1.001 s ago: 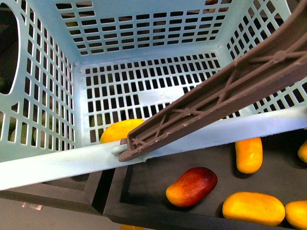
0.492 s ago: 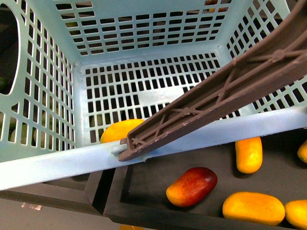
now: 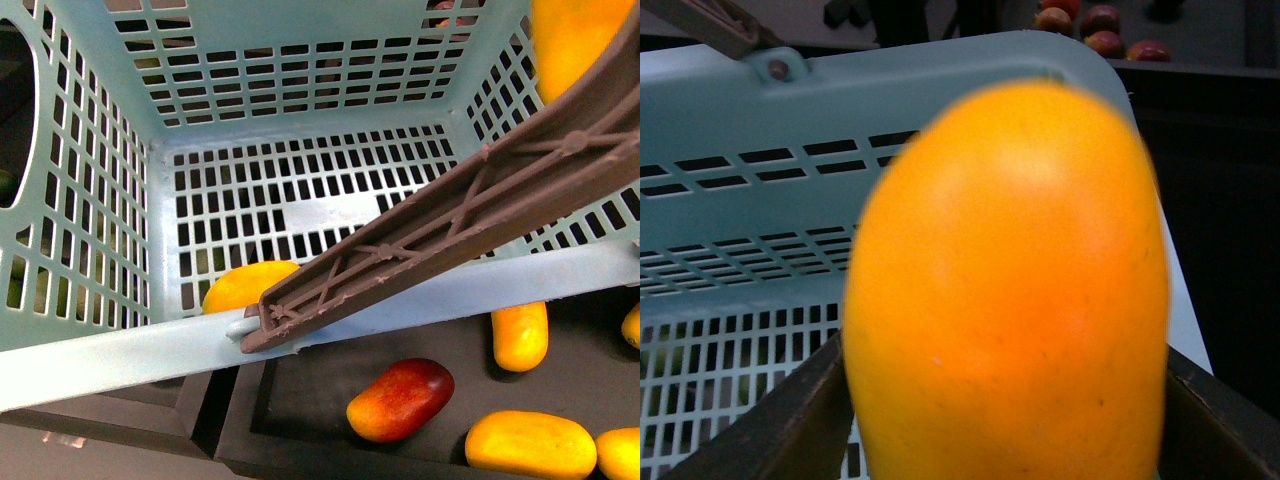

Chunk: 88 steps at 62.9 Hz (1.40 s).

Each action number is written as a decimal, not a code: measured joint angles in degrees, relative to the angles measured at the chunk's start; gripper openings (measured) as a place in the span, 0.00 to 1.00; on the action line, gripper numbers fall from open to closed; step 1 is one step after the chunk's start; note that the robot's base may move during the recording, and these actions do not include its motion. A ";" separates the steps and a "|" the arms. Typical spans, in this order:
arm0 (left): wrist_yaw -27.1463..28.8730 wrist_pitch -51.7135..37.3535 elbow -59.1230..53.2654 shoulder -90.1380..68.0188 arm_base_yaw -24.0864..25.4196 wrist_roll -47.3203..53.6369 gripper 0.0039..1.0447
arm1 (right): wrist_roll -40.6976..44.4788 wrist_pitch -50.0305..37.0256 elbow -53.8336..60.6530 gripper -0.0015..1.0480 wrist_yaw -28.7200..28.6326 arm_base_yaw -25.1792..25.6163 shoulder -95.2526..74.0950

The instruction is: Pick lemon and mango into basket

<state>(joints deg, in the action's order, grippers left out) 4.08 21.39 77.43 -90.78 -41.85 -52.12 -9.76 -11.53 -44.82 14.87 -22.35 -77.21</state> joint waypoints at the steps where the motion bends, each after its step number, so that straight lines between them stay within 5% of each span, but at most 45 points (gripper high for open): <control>1: -0.02 0.00 0.00 0.00 0.00 -0.02 0.13 | -0.13 0.00 0.00 0.85 0.44 0.09 0.02; 5: -0.02 0.00 0.00 0.00 0.00 -0.02 0.13 | -0.96 0.33 0.07 0.93 3.43 1.03 0.81; 17: 0.02 0.00 0.00 -0.13 0.04 0.04 0.13 | -2.51 1.03 0.81 0.91 7.78 3.74 4.11; 28: -0.11 0.02 0.00 -0.13 0.00 0.13 0.13 | 6.32 -25.53 14.38 0.66 -0.20 6.73 7.23; 53: -0.24 0.00 0.00 -0.13 0.02 -0.07 0.13 | 9.29 -30.40 31.34 0.02 -6.93 13.99 21.07; 68: -0.09 0.00 0.00 -0.13 0.04 -0.04 0.13 | 9.53 -27.52 37.55 0.02 -9.88 17.25 30.27; 72: -0.22 0.00 0.00 -0.13 0.04 -0.02 0.13 | 9.60 -25.77 38.97 0.02 -14.43 20.52 33.42; 88: -0.07 0.00 0.00 -0.13 0.04 -0.04 0.13 | 9.57 -19.52 42.05 0.02 -14.73 22.14 42.71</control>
<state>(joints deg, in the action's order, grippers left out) 4.01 21.39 77.43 -90.91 -41.80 -52.16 -0.19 -31.05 -2.76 0.14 -0.21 -34.50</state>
